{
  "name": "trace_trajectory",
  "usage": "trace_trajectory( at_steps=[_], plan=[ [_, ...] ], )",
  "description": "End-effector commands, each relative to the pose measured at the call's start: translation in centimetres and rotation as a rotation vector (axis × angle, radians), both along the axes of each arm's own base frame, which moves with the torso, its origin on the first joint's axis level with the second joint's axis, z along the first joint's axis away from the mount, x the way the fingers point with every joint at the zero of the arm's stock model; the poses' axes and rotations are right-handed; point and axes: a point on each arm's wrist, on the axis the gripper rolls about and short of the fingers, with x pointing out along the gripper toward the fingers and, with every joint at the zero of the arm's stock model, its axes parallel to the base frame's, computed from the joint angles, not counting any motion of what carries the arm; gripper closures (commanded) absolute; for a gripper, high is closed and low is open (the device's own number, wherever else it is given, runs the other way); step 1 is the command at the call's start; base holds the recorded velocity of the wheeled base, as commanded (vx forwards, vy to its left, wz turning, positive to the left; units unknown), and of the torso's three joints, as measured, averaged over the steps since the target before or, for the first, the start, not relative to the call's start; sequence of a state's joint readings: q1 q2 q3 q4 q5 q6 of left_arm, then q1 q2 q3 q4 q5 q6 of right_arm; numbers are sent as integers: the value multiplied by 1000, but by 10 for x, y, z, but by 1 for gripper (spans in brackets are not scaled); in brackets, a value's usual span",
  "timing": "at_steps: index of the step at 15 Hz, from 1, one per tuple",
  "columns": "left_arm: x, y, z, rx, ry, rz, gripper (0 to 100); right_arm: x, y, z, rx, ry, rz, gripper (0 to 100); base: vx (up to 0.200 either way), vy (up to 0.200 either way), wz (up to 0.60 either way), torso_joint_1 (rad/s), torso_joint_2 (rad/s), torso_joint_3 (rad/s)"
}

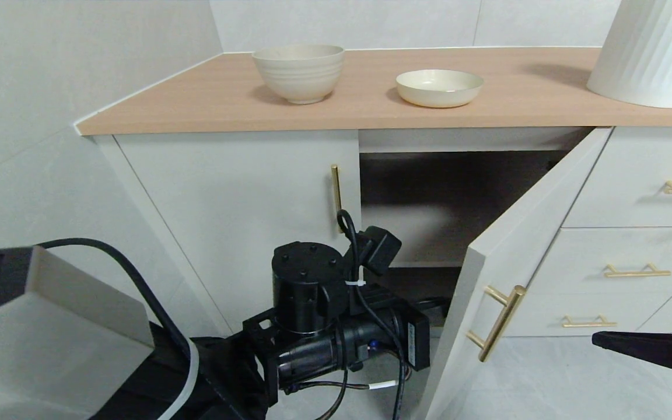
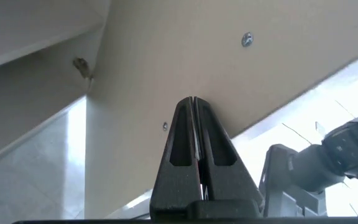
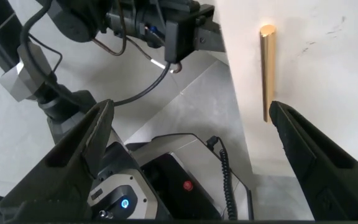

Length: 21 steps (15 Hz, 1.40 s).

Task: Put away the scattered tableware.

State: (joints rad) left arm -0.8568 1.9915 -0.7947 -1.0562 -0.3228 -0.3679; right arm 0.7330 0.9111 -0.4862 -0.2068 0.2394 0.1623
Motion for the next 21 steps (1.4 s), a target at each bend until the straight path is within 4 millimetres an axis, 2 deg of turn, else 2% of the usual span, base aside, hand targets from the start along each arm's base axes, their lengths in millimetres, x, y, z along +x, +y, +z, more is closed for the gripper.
trace_trajectory(
  at_steps=[1,5,9,15,17,20,21],
  plan=[
    [2,-3,0,0,1,-2,100,1,1,-1,-4,5,2,0,0,0,0,0,0,0],
    [10,-10,3,-5,-2,2,100,1,1,-1,-4,5,2,0,-150,0,0,3,3,3],
    [23,-20,-1,-4,-1,9,100,0,0,0,-2,0,0,0,0,0,0,0,0,0],
    [25,-26,2,-20,-15,3,100,-3,-1,3,22,-10,45,0,0,0,0,0,0,0],
    [17,-36,5,-30,-23,-27,100,-5,-2,6,35,-23,61,0,0,0,0,0,0,0],
    [-28,-76,13,-32,-22,-172,100,-19,-9,18,112,-69,258,0,0,0,0,0,0,0],
    [-30,-78,13,-32,-22,-178,100,-19,-9,19,116,-69,278,0,0,0,0,0,0,0]
  ],
)
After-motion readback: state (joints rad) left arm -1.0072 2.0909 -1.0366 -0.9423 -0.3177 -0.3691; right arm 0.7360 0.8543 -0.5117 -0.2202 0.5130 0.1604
